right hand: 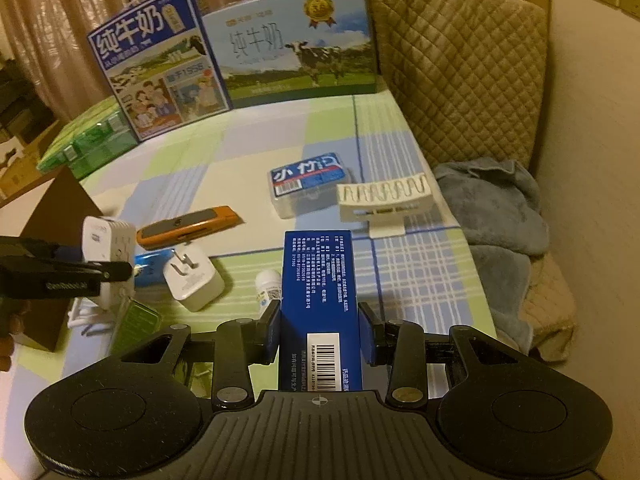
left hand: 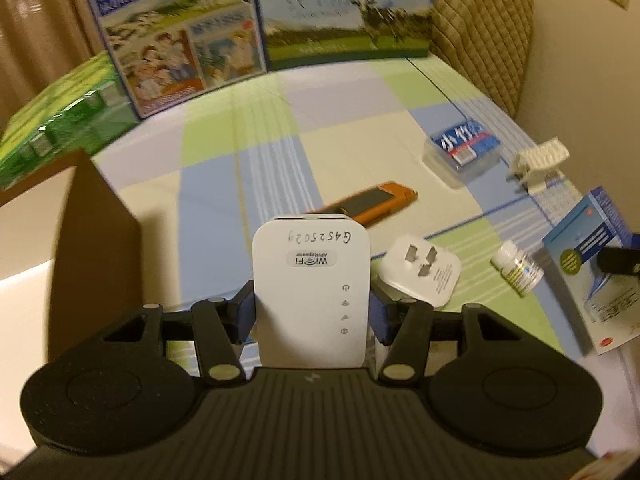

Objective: Organize rigid objects
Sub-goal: 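Carry both items into the open box and release them there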

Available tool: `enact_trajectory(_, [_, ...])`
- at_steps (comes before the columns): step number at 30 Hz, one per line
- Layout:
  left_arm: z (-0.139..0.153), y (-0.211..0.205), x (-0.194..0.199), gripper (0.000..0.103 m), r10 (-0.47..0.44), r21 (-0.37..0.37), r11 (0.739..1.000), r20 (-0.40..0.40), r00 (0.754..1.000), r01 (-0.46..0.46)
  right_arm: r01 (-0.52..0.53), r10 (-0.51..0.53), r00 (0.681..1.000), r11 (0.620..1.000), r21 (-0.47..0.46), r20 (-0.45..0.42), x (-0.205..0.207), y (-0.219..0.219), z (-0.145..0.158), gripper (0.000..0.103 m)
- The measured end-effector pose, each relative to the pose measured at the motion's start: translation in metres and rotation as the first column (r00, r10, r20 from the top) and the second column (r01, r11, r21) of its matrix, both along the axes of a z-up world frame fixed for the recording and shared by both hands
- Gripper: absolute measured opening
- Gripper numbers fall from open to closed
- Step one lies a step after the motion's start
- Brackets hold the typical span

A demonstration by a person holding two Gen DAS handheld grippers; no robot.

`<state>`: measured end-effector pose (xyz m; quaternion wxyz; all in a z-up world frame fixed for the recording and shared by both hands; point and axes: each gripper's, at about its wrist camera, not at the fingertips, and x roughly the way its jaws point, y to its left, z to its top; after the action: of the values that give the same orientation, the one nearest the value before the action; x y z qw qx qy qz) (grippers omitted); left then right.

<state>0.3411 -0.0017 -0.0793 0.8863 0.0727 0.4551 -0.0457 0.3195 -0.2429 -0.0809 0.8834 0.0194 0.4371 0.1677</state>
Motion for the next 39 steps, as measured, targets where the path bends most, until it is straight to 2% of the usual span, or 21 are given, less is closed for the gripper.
enact_trajectory(3, [0.019, 0.002, -0.011, 0.052, 0.038, -0.025, 0.999, 0.021, 0.999, -0.038, -0.031, 0.030, 0.999, 0.999, 0.014, 0.008, 0.003, 0.001, 0.004, 0.035])
enact_trajectory(10, [0.055, 0.001, -0.039, 0.052, 0.105, -0.028, 0.994, 0.087, 0.991, -0.103, -0.120, 0.118, 0.992, 0.991, 0.061, 0.043, 0.006, 0.013, 0.018, 0.035])
enact_trajectory(19, [0.085, 0.038, -0.079, 0.052, 0.191, -0.056, 0.981, 0.121, 0.974, -0.185, -0.250, 0.244, 0.967, 0.962, 0.108, 0.069, -0.006, 0.061, 0.041, 0.035])
enact_trajectory(29, [0.112, 0.133, -0.111, 0.052, 0.243, -0.085, 0.969, 0.166, 0.956, -0.232, -0.365, 0.348, 0.930, 0.913, 0.184, 0.119, -0.033, 0.165, 0.078, 0.035])
enact_trajectory(35, [0.121, 0.201, -0.108, 0.052, 0.263, -0.056, 0.965, 0.188, 0.946, -0.257, -0.405, 0.382, 0.913, 0.887, 0.223, 0.142, -0.040, 0.244, 0.089, 0.035])
enact_trajectory(39, [0.119, 0.242, -0.098, 0.052, 0.272, -0.032, 0.962, 0.194, 0.942, -0.272, -0.411, 0.385, 0.910, 0.884, 0.221, 0.152, -0.042, 0.298, 0.090, 0.035])
